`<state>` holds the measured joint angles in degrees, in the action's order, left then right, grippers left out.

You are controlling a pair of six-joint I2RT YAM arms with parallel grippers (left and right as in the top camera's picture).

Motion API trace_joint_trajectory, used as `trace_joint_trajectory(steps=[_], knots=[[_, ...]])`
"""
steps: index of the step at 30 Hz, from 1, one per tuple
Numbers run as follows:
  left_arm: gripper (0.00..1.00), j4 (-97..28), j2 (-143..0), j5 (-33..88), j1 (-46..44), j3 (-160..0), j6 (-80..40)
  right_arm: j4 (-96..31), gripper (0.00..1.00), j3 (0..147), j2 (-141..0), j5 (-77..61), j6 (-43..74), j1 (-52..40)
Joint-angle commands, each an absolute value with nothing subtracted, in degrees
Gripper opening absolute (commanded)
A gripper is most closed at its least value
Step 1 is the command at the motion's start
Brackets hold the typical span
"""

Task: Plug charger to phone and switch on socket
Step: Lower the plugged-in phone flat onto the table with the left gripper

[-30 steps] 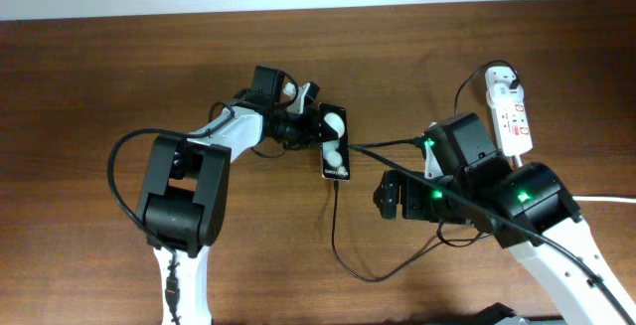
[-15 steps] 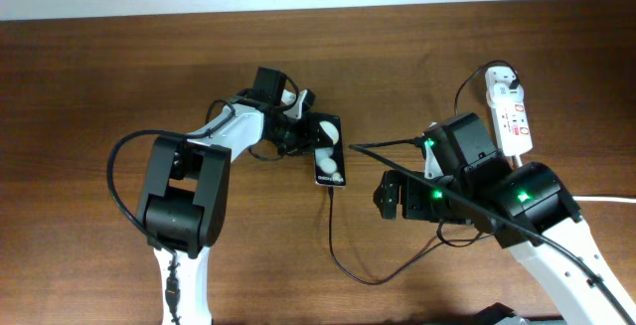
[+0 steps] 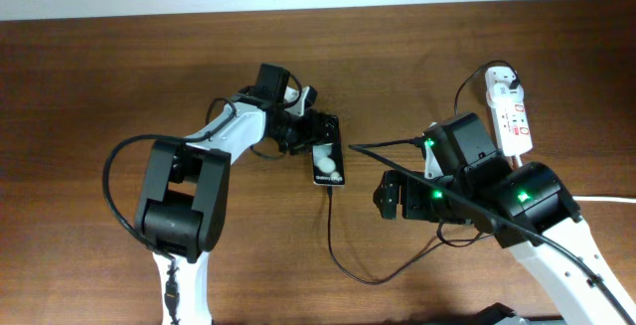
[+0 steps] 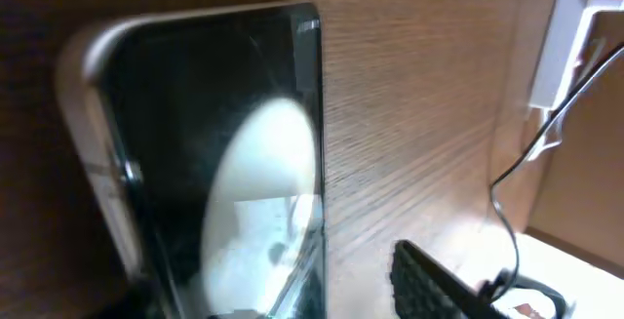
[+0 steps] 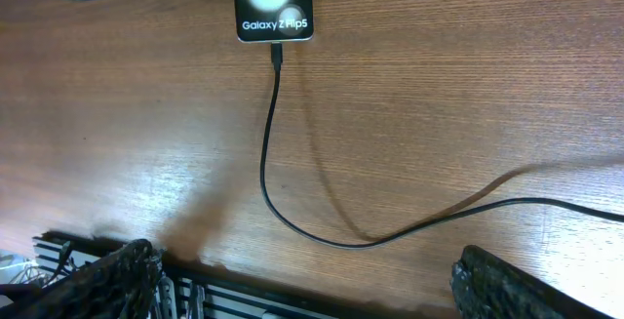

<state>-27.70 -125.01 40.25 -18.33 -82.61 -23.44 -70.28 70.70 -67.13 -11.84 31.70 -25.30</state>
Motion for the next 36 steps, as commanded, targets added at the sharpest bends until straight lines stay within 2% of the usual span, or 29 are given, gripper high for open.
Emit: trace_joint_trajectory(steps=[1, 4, 6, 7, 36], knots=[[0.70, -29.04, -126.54, 32.67, -18.39, -81.65, -22.83, -70.28, 0.99, 71.66, -67.13, -11.51, 31.79, -25.10], [0.82, -29.32, -126.54, 32.67, -18.39, -81.62, -22.83, -70.28, 0.99, 71.66, -67.13, -11.51, 31.79, -25.10], [0.96, -29.43, -126.54, 32.47, -18.39, -81.65, -22.83, -70.30, 0.99, 71.66, -67.13, -11.49, 31.79, -25.10], [0.99, -29.43, -126.54, 32.47, -18.39, -81.62, -22.83, -70.28, 0.99, 71.66, -67.13, -11.49, 31.79, -25.10], [0.99, -29.47, -126.54, 28.29, -18.39, -81.65, -22.83, -70.28, 0.99, 71.66, -67.16, -11.51, 31.79, -25.10]])
